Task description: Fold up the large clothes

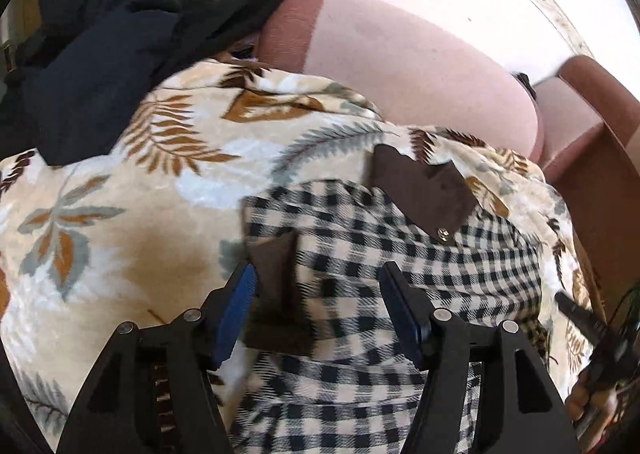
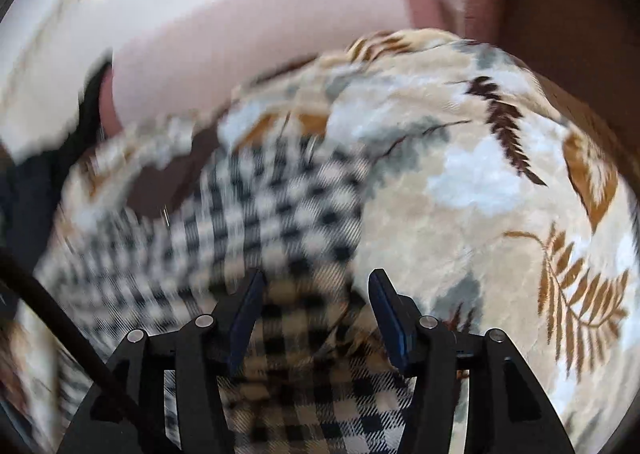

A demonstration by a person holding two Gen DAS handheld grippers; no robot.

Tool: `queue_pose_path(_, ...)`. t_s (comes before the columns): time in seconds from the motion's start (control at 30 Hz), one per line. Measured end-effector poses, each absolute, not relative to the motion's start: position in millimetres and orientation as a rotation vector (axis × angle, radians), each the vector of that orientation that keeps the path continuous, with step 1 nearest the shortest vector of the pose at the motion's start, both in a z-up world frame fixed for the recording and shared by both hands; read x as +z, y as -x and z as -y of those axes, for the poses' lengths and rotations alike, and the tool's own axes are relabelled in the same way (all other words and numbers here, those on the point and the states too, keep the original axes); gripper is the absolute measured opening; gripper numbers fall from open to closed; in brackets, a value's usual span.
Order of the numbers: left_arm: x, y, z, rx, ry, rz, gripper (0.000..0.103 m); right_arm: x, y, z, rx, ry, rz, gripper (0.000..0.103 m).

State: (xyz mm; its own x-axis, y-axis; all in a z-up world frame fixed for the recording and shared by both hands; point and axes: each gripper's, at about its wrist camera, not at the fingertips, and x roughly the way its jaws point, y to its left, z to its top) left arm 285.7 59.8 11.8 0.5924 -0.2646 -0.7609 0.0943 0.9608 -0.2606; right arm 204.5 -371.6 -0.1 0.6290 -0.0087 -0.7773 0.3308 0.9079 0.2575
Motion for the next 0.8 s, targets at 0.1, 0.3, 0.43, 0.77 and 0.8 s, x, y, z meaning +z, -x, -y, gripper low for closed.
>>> queue_pose_path(0.1, -6, -291, -46, -0.220, 0.168, -0.960, 0.064, -4, -206, 381, -0.100, -0.516, -0.852, 0.030)
queue_pose_path(0.3, -51, -296, -31, -0.185, 0.126, -1.020, 0.071, -19, -217, 350, 0.058, -0.506, -0.911, 0.029)
queue_pose_path(0.43, -56, -291, -15, -0.158, 0.009, -0.997, 0.074, -46, -226, 345, -0.056, -0.401, -1.045, 0.027)
queue_pose_path(0.77, -17, -241, -51, -0.203, 0.136, -0.975, 0.074, 2, -196, 413, -0.223, -0.477, -0.891, 0.025)
queue_pose_path(0.8, -15, -233, -56, -0.200, 0.157, -0.978, 0.074, 1, -193, 417, -0.208, -0.492, -0.893, 0.026)
